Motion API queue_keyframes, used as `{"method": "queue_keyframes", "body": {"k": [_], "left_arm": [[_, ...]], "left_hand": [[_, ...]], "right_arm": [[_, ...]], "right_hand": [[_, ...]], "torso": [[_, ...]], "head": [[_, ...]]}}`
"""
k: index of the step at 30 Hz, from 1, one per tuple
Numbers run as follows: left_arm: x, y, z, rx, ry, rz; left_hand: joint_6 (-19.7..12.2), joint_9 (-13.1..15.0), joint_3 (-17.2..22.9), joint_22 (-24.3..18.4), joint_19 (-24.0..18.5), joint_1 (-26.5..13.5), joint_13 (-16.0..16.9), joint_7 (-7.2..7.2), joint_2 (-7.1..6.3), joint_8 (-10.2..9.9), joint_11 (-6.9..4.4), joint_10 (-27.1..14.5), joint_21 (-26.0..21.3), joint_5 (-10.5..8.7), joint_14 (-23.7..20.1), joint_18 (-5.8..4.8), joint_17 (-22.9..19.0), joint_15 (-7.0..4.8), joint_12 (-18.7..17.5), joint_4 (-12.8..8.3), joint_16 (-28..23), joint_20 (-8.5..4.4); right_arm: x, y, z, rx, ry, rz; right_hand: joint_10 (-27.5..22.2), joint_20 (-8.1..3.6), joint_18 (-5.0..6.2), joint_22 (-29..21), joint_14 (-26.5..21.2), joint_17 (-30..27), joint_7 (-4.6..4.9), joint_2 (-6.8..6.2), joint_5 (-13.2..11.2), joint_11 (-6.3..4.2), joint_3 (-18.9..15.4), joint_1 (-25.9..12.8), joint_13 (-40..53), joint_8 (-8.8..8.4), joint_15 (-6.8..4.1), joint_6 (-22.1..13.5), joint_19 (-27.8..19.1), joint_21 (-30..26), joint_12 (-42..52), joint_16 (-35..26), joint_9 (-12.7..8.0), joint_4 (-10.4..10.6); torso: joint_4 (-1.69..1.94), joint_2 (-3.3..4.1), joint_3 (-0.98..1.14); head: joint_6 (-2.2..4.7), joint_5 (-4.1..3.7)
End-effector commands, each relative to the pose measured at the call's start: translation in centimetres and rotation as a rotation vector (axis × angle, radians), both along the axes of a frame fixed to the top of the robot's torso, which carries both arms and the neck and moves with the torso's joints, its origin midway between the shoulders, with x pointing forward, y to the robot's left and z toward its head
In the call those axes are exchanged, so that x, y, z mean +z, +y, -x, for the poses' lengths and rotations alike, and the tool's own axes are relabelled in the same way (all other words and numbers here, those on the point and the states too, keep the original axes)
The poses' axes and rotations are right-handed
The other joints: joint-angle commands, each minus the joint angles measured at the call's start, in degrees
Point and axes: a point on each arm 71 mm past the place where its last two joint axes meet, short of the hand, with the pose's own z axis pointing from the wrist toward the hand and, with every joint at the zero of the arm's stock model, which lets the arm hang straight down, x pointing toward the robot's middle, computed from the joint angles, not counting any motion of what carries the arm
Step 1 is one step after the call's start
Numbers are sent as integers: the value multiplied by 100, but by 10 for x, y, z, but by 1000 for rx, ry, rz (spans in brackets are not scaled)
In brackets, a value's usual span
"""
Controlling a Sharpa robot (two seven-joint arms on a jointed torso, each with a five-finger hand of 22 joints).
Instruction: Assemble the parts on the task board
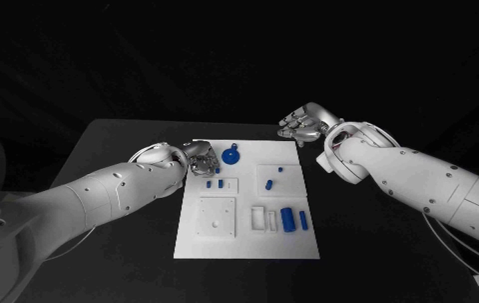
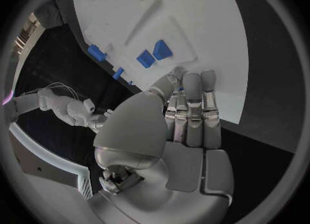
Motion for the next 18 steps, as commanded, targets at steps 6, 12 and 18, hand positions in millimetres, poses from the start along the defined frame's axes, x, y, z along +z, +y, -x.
{"method": "queue_keyframes", "body": {"k": [6, 12, 18], "left_arm": [[6, 8, -1, 36, -51, 60], [14, 20, -2, 78, -69, 155], [38, 34, -1, 205, -43, 479]], "left_hand": [[-169, -3, 130, 127, -41, 41, -8, 108, -104, 32, 113, -300, 25, 53, -70, 81, -19, 55, 19, -34, -9, 33], [-33, -3, 349, 128, -285, 28, -9, 175, -195, 33, 214, -549, 33, 53, -296, 153, -189, 124, 21, -95, -359, 120], [193, 4, 292, 2, -516, -28, -3, 154, -158, 32, 105, -118, -297, -14, -396, 30, -478, 85, 33, 27, -1072, 108]], "right_arm": [[-4, 4, 1, 62, 46, 43], [-7, 8, 1, 95, 34, 123], [-13, 11, 1, 110, -18, 298]], "right_hand": [[27, -16, 125, 108, 1, 23, -13, 24, -68, -9, 195, 284, -9, -14, 5, 70, 159, 42, -30, 68, 6, -287], [249, -58, 76, 344, 23, 101, -112, 98, -346, -86, 376, 396, -8, -2, -43, 426, 174, 454, -30, 162, 30, -504], [345, -90, 28, 388, 14, 130, -153, 160, -629, -117, 501, 382, -9, -19, -64, 611, 124, 561, -37, 177, 15, -649]], "torso": [[6, 0, 0], [-1, -1, 14], [21, -4, -1]], "head": [[23, -21], [48, -40], [52, -114]]}}
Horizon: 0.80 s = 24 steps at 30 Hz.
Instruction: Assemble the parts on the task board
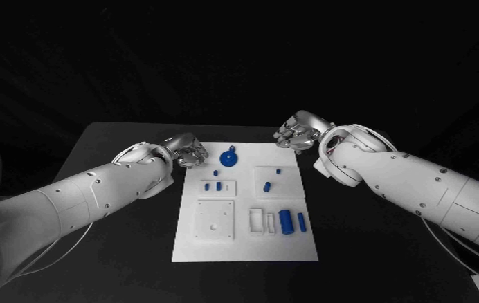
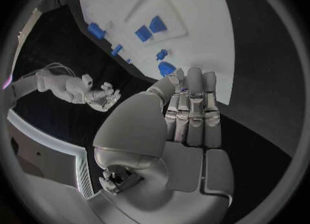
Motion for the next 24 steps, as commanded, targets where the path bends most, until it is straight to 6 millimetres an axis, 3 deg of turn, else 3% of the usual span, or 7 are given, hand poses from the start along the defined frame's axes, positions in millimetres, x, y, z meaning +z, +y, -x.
{"method": "queue_keyframes", "body": {"k": [1, 10, 13, 15, 17, 19, 24], "left_arm": [[18, 2, 0, 96, -6, 309], [48, 5, 11, 107, 74, 617], [53, 4, 17, 83, 119, 695], [56, 3, 21, 63, 146, 738], [59, 2, 26, 37, 168, 775], [61, 1, 30, 14, 182, 798], [66, -1, 38, -22, 199, 848]], "left_hand": [[44, 4, -98, -17, 10, -54, -1, 2, 25, 2, -28, 67, -171, -20, 74, -86, -68, -15, -11, 77, -223, -44], [19, 6, -242, -734, -405, -162, -10, 37, -22, 4, 121, -338, -1144, -93, -244, -209, -692, 215, -16, 187, -1847, 187], [-10, 4, -250, -1372, -925, -189, -18, 40, -26, 1, 118, -321, -1789, -86, 122, -513, -841, 227, -32, 204, -2378, 270], [7, 6, -215, -1831, -1109, -221, -8, 43, -27, 5, 128, -299, -1816, -71, 106, -586, -972, 269, -16, 205, -2887, 333], [-9, 5, -205, -1988, -980, -262, -8, 50, -23, 0, 165, -348, -1808, -108, -182, -564, -1000, 402, -16, 225, -3346, 348], [-77, 6, -255, -2298, -741, -287, -9, 28, -46, 4, 225, -531, -1814, -127, -429, -336, -991, 604, -13, 245, -4082, 476], [-98, 4, -511, -3104, -499, -166, -11, 46, 20, 4, 262, -631, -1789, -122, -45, -56, -944, 662, -11, 250, -5022, 642]], "right_arm": [[-6, 4, 2, 42, -46, 193], [-22, 13, 2, 6, -112, 392], [-27, 16, 2, 3, -122, 430], [-31, 17, 3, 4, -123, 449], [-35, 19, 4, 8, -123, 466], [-39, 21, 5, 11, -121, 477], [-50, 24, 7, 24, -105, 503]], "right_hand": [[6, -44, -37, 177, -7, 4, 1, 24, -122, 11, 95, -34, -9, -19, -44, 42, 104, 54, -37, 14, -10, -59], [-306, -10, -19, 149, 8, -24, 42, -162, -642, 99, 479, -79, -15, -19, 3, -106, 69, 28, -39, -4, -18, -48], [-333, 0, -2, 142, 8, -36, 39, -239, -712, 107, 568, -70, -15, -19, 6, -83, 64, 29, -42, -5, -18, -1], [-392, 2, 9, 132, 6, -39, 34, -275, -843, 118, 580, -58, -15, -20, 13, -70, 60, -4, -42, -5, -18, 3], [-422, 22, 37, 120, 4, -51, 35, -326, -878, 127, 603, -29, -15, -20, 23, -81, 63, -17, -42, -5, -19, 42], [-425, 22, 38, 118, 4, -52, 34, -332, -884, 128, 600, -27, -15, -21, 22, -87, 61, -29, -42, -5, -19, 41], [-446, 26, 41, 112, 8, -59, 34, -368, -906, 132, 568, -26, -14, -19, 29, -158, 64, -46, -42, -3, -19, 47]], "torso": [[24, -7, -9], [33, -19, -17], [37, -11, -20], [28, -9, -22], [31, -10, -28], [35, -10, -32], [29, -10, -30]], "head": [[-2, -53], [9, -83], [18, -90], [25, -81], [29, -82], [38, -90], [38, -92]]}}
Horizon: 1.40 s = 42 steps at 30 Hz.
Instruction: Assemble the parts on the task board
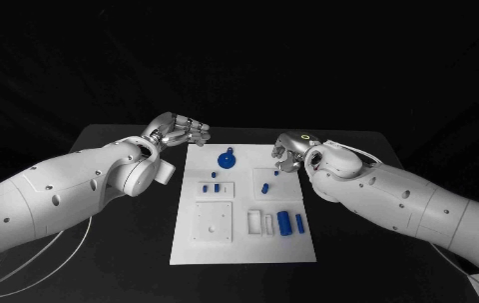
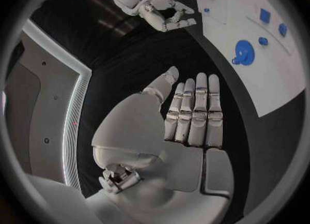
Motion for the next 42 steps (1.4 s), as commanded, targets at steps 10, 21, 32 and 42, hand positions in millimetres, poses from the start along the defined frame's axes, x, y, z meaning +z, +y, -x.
{"method": "queue_keyframes", "body": {"k": [10, 21, 32, 42], "left_arm": [[7, -11, 11, -138, 33, 171], [7, -11, 11, -149, 34, 176], [7, -13, 12, -161, 37, 176], [7, -14, 12, -166, 42, 175]], "left_hand": [[-47, 3, -107, -465, 13, 77, -4, 49, 141, 3, 27, -7, 91, 110, 272, 40, 35, -21, -12, -208, -370, -29], [-69, 4, -165, -615, 41, 16, -3, 51, 157, 4, 33, -28, 44, 72, 248, 40, 40, -6, -11, -241, -370, -10], [-60, 4, -198, -704, 58, 17, -3, 49, 183, 5, 32, -22, 56, 74, 249, 37, 42, -8, -10, -271, -369, -14], [-60, 4, -230, -758, 67, -6, -3, 49, 210, 4, 32, -27, 66, 72, 247, 34, 42, -7, -11, -269, -370, -14]], "right_arm": [[-22, -1, 2, -11, 39, 93], [-31, 5, 0, -11, 37, 81], [-41, 13, -3, -5, 50, 84], [-49, 11, -4, -13, 66, 103]], "right_hand": [[-52, 58, 62, 103, 4, -16, 24, -78, 16, 6, -47, -16, -5, -19, 43, -47, 60, -70, -19, 0, -2, 15], [-52, 62, 69, 102, 6, -25, 24, -62, -11, 7, -38, -8, -6, -18, 45, -46, 70, -84, -20, 4, -2, 7], [-24, 60, 70, 111, 6, -31, 24, -31, -28, 1, 35, -18, -5, -18, 43, -24, 79, -85, -18, 13, -2, 16], [71, 48, 75, 131, 1, -29, 16, 39, -90, -22, 251, -51, -6, -20, 32, 61, 74, -72, -20, 30, 0, 9]], "torso": [[-19, 12, 13], [-6, 13, 16], [-7, 12, 11], [-7, 5, 8]], "head": [[-5, 9], [-13, -18], [-35, -17], [-52, -5]]}}
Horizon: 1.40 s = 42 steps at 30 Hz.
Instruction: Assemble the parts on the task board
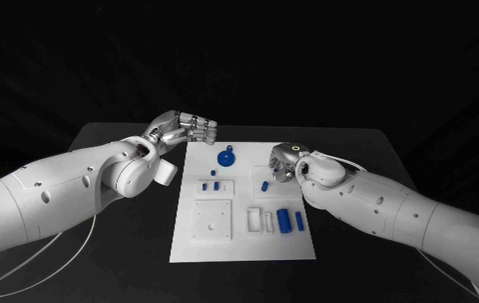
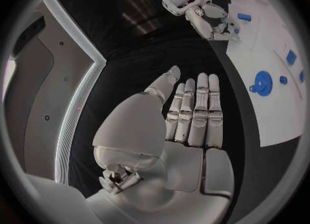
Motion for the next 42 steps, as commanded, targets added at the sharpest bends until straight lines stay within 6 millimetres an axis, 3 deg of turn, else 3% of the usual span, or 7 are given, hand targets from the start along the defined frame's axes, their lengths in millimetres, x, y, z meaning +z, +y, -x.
{"method": "queue_keyframes", "body": {"k": [1, 12, 18, 34, 39, 42], "left_arm": [[2, -3, 1, -24, -2, 18], [2, -2, 0, -16, -3, 16], [2, 0, 0, -11, -2, 14], [1, 1, -1, 2, -2, 10], [1, 1, -1, 2, -1, 10], [1, 1, -1, 2, -1, 10]], "left_hand": [[-18, 3, -25, -9, 24, -29, -4, 7, 29, 4, 12, -7, -12, -29, 6, -49, 10, 30, -10, 2, -17, 20], [-18, 4, -44, -61, 35, -39, -3, 6, 45, 5, 11, -7, -12, -28, 7, -49, 11, 30, -9, 9, -15, 21], [-18, 4, -44, -61, 35, -39, -3, 6, 45, 5, 11, -7, -12, -28, 7, -49, 11, 30, -9, 9, -15, 21], [-55, 4, -107, -308, 49, -39, -3, 16, 43, 5, 36, -80, -13, -33, -57, -48, 11, 56, -8, 27, -18, 46], [-55, 4, -118, -363, 58, -44, -3, 15, 47, 5, 35, -80, -9, -37, -57, -50, 13, 55, -8, 38, -17, 46], [-55, 4, -118, -363, 58, -44, -3, 15, 47, 5, 35, -80, -9, -37, -57, -50, 13, 55, -8, 38, -17, 46]], "right_arm": [[-7, -1, 2, 6, 19, 26], [-8, -3, 1, -1, 1, 62], [-8, -5, 2, -6, -5, 73], [-9, -7, 3, -11, -18, 71], [-8, -7, 4, -13, -34, 60], [-6, -5, 4, -12, -50, 49]], "right_hand": [[72, 25, 86, 136, -2, -3, 2, 63, -23, -11, 98, -1, -8, -18, 29, 53, 90, 19, -23, 31, -1, -18], [541, -57, 35, 170, -9, 25, -101, 272, -43, -144, 171, 127, 6, -11, -49, 478, 12, 284, -18, 39, 24, -238], [566, -65, 28, 161, -5, 43, -109, 304, -32, -153, 127, 91, 7, -14, -55, 502, -67, 446, -17, 21, 21, -324], [568, -63, 28, 151, 4, 45, -115, 297, -64, -156, 114, 71, 7, -12, -53, 528, -76, 456, -17, 16, 23, -316], [845, -109, 7, 175, 26, 47, -179, 405, -98, -237, 151, 140, 19, -1, -114, 767, -57, 588, -17, 9, 60, -355], [955, -146, -39, 179, 48, 48, -208, 471, -275, -273, 176, 135, 24, -6, -147, 867, -53, 670, -12, -8, 74, -382]], "torso": [[0, -6, -2], [-7, -2, 2], [-4, -5, 5], [-5, -3, 3], [-5, -2, 6], [-7, -4, 3]], "head": [[-8, 5], [-21, -3], [-22, -3], [-29, -6], [-31, -6], [-25, -9]]}}
